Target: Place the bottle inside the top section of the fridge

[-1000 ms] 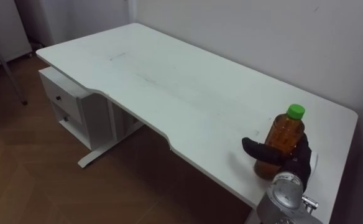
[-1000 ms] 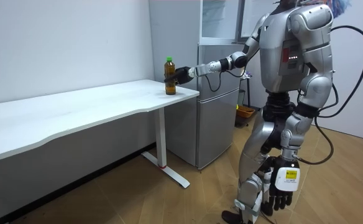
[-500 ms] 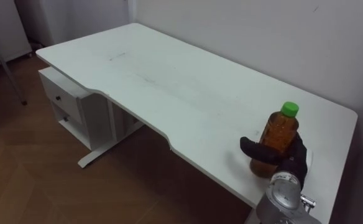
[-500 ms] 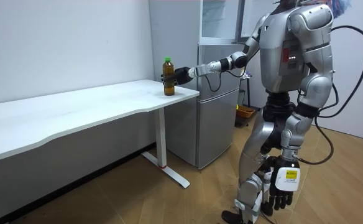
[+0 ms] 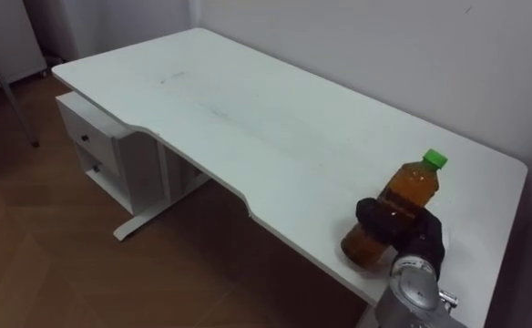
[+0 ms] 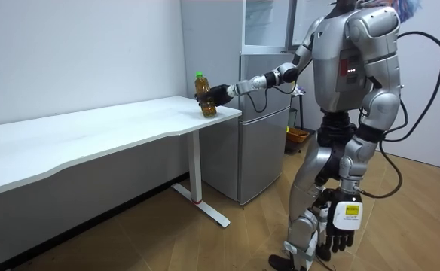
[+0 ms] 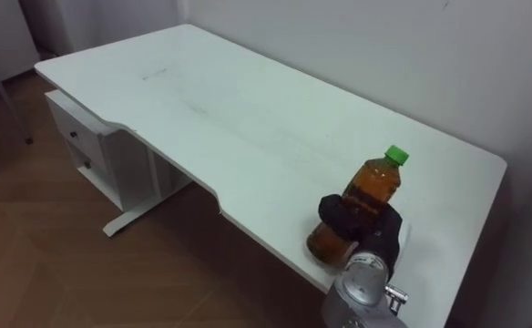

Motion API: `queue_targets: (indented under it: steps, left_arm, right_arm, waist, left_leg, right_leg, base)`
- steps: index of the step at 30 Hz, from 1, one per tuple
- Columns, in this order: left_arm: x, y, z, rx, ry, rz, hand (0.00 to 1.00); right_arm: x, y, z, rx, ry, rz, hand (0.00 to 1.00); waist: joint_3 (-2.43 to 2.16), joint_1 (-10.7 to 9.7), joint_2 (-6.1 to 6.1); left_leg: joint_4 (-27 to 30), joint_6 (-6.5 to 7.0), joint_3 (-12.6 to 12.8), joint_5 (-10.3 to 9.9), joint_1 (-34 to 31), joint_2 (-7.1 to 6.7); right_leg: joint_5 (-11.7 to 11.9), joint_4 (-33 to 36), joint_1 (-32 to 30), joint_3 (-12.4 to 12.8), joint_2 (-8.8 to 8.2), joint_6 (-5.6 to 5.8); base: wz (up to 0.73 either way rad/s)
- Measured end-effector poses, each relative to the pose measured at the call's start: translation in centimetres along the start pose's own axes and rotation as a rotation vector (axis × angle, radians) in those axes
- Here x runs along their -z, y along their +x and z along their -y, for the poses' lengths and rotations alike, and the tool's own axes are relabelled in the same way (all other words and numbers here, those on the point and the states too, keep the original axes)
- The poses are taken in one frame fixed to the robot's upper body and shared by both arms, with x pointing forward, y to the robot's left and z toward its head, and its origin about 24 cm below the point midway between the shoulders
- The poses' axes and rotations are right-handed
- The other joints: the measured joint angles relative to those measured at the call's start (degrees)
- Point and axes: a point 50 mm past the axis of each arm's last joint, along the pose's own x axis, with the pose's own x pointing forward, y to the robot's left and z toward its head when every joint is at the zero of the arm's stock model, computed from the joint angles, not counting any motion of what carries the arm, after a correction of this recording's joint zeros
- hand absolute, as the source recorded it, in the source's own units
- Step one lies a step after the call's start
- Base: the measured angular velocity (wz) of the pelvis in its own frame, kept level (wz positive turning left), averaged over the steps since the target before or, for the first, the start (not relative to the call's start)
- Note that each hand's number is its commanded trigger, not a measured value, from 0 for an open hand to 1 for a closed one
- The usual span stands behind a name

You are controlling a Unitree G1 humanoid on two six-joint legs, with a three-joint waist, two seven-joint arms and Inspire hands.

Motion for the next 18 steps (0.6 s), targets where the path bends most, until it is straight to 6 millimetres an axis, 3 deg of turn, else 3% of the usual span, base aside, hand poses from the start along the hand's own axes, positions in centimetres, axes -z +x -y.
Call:
queue_targets:
  steps: [12, 18]
  left_arm:
    - [-0.3, 0.1, -0.7, -0.015, 0.026, 0.033, 0.00]
    - [0.4, 0.2, -2.3, -0.054, -0.021, 0.010, 0.00]
  right_arm:
    - [0.2, 0.9, 1.1, -0.058, 0.172, -0.150, 1.00]
    - [-2.4, 0.3, 0.2, -0.247, 0.205, -0.077, 1.00]
  waist:
    - [0.05, -0.65, -0.18]
    - [0.05, -3.75, -0.24]
  left_leg:
    - [-0.23, -0.05, 0.55, -0.07, 0.73, 0.20]
    - [-0.24, 0.43, 2.68, -0.78, 3.37, 0.55]
  right_leg:
    - [0.08, 0.08, 0.53, 1.05, 0.10, -0.09]
    - [0.47, -0.27, 2.51, 2.16, 0.01, 0.16]
  base:
    - [-0.02]
    - [-0.17]
